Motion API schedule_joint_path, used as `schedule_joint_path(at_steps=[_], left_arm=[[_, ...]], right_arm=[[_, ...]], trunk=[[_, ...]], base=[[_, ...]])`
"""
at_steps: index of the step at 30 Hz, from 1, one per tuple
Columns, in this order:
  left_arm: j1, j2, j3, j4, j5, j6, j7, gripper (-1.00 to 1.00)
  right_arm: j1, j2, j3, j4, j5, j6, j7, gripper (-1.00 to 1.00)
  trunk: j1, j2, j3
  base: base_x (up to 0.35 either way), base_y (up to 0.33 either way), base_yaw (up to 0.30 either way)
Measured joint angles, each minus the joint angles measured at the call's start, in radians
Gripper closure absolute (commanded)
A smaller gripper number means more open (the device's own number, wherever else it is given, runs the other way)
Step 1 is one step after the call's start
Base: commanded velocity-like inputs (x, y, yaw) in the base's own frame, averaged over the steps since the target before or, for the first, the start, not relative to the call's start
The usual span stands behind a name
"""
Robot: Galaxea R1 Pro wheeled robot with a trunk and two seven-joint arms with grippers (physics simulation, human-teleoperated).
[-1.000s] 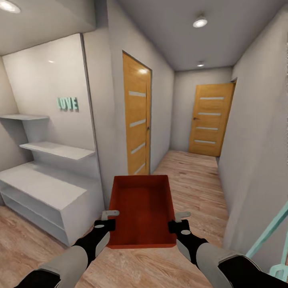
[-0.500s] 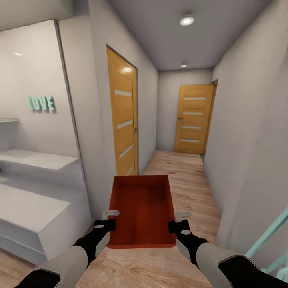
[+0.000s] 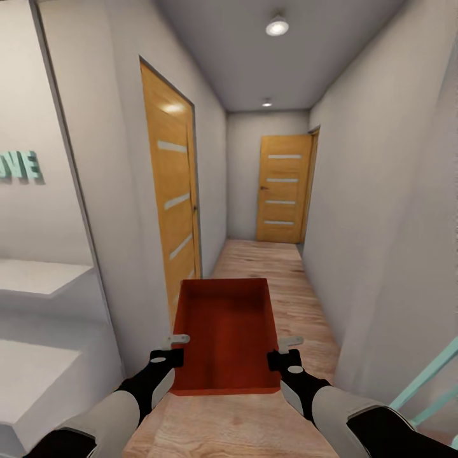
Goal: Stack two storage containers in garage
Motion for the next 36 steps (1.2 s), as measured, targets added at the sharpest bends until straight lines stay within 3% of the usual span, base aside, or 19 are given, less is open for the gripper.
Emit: schedule_joint_path(at_steps=[16, 20, 32, 36], left_arm=[[0.0, 0.0, 0.0, 0.0, 0.0, -0.001, 0.0, 1.0], [0.0, 0.008, 0.002, -0.001, -0.001, -0.001, -0.011, 1.0], [0.0, 0.001, -0.001, 0.0, 0.002, -0.001, 0.0, 1.0], [0.0, 0.015, 0.002, -0.001, 0.0, -0.001, -0.022, 1.0]], right_arm=[[0.0, 0.0, 0.0, 0.0, 0.0, 0.0, 0.0, 1.0], [0.0, 0.008, 0.005, 0.001, -0.005, -0.001, -0.012, 1.0], [0.0, 0.001, -0.001, 0.0, 0.002, 0.0, -0.001, 1.0], [0.0, 0.016, 0.005, 0.0, -0.002, 0.002, -0.023, 1.0]], trunk=[[0.0, 0.0, 0.0], [0.0, 0.0, 0.0], [0.001, 0.0, 0.0], [0.0, 0.0, 0.0]], base=[[0.276, 0.245, -0.243], [0.082, 0.067, -0.024], [0.006, 0.005, -0.014], [0.0, 0.0, -0.205]])
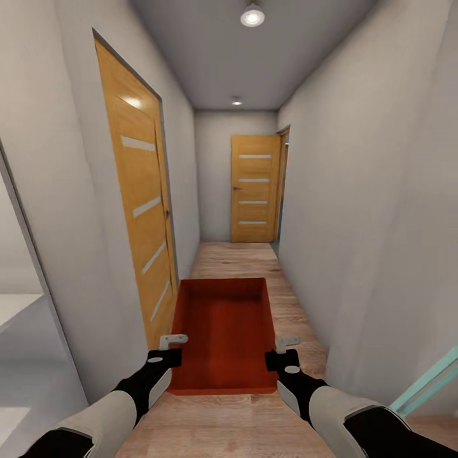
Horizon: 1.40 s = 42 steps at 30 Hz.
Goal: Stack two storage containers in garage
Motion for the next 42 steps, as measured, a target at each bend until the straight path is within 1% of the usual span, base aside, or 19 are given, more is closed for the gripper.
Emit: schedule_joint_path(at_steps=[3, 6, 15, 21, 30, 34, 42], left_arm=[[0.0, 0.001, 0.001, 0.0, 0.0, 0.0, -0.002, 1.0], [0.0, -0.015, -0.003, 0.0, 0.002, 0.0, 0.022, 1.0], [0.0, -0.015, -0.003, 0.0, 0.001, 0.0, 0.022, 1.0], [0.0, -0.012, -0.005, -0.002, 0.004, 0.0, 0.019, 1.0], [0.0, 0.006, 0.0, -0.003, 0.0, 0.0, -0.007, 1.0], [0.0, 0.004, -0.001, -0.002, 0.0, 0.0, -0.004, 1.0], [0.0, -0.009, -0.002, -0.001, 0.001, 0.0, 0.013, 1.0]], right_arm=[[0.0, 0.002, 0.001, 0.0, 0.0, 0.0, -0.002, 1.0], [0.0, -0.015, -0.005, -0.001, 0.002, -0.001, 0.023, 1.0], [0.0, -0.016, -0.006, 0.0, 0.003, -0.002, 0.024, 1.0], [0.0, -0.012, -0.007, -0.001, 0.005, -0.002, 0.018, 1.0], [0.0, 0.005, -0.001, 0.0, 0.002, -0.001, -0.007, 1.0], [0.0, 0.003, -0.001, 0.0, 0.002, -0.001, -0.004, 1.0], [0.0, -0.009, -0.003, 0.0, 0.002, -0.002, 0.013, 1.0]], trunk=[[0.0, 0.0, 0.0], [0.0, 0.0, 0.0], [0.0, 0.0, 0.0], [-0.001, 0.0, 0.0], [-0.001, 0.0, 0.0], [-0.001, 0.0, 0.0], [0.0, 0.0, 0.0]], base=[[0.0, 0.0, -0.198], [0.0, 0.0, -0.073], [0.045, 0.0, -0.011], [0.293, 0.0, 0.0], [0.32, 0.0, 0.0], [0.322, 0.0, 0.0], [0.322, 0.0, 0.0]])
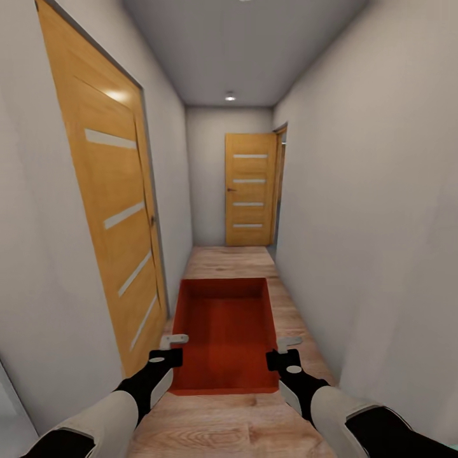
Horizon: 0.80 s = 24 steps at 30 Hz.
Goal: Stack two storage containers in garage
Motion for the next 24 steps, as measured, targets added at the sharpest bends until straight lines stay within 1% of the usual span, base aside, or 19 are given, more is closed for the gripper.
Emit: schedule_joint_path(at_steps=[4, 10, 14, 18, 24], left_arm=[[0.0, -0.003, -0.001, 0.0, 0.0, 0.0, 0.004, 1.0], [0.0, -0.001, 0.0, 0.002, 0.0, 0.0, 0.001, 1.0], [0.0, -0.005, 0.004, 0.004, -0.006, 0.0, 0.004, 1.0], [-0.001, -0.006, 0.011, 0.015, -0.006, 0.0, 0.001, 1.0], [-0.001, -0.005, 0.007, 0.007, -0.007, 0.0, 0.002, 1.0]], right_arm=[[0.0, -0.003, -0.001, 0.0, 0.0, 0.0, 0.005, 1.0], [0.0, -0.001, 0.0, 0.001, -0.001, 0.0, 0.002, 1.0], [0.0, -0.004, 0.005, 0.001, -0.006, 0.0, 0.006, 1.0], [0.001, -0.004, 0.009, 0.0, -0.004, 0.016, 0.008, 1.0], [0.0, -0.004, 0.006, -0.001, -0.005, 0.006, 0.007, 1.0]], trunk=[[0.0, 0.0, 0.0], [0.0, 0.0, 0.0], [0.0, 0.0, 0.0], [0.0, 0.0, 0.0], [0.0, 0.0, 0.0]], base=[[0.322, 0.0, 0.0], [0.322, 0.0, 0.0], [0.322, 0.0, 0.0], [0.322, 0.0, 0.0], [0.322, 0.0, 0.0]])
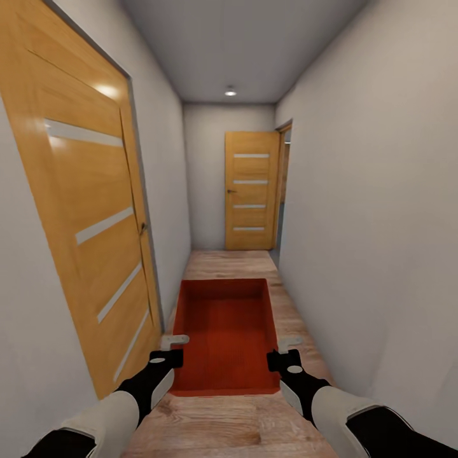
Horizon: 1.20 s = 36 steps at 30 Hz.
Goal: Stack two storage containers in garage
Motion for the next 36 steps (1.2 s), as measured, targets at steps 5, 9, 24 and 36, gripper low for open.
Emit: schedule_joint_path(at_steps=[5, 9, 24, 36], left_arm=[[0.0, 0.0, -0.001, 0.001, 0.002, 0.0, 0.0, 1.0], [0.0, 0.001, 0.0, 0.002, 0.002, 0.0, -0.002, 1.0], [0.0, 0.001, 0.003, 0.01, 0.003, 0.0, -0.003, 1.0], [0.0, 0.001, 0.004, 0.011, 0.003, 0.0, -0.004, 1.0]], right_arm=[[0.0, 0.0, 0.0, 0.001, 0.0, 0.0, 0.0, 1.0], [0.0, 0.001, 0.001, 0.0, 0.0, 0.003, -0.002, 1.0], [0.0, 0.002, 0.004, 0.001, 0.001, 0.012, -0.002, 1.0], [0.0, 0.002, 0.004, 0.001, 0.001, 0.014, -0.002, 1.0]], trunk=[[0.0, 0.0, 0.0], [0.0, 0.0, 0.0], [0.0, 0.0, 0.0], [0.0, 0.0, 0.0]], base=[[0.322, 0.0, 0.0], [0.322, 0.0, 0.0], [0.322, 0.0, 0.0], [0.322, 0.0, 0.0]])
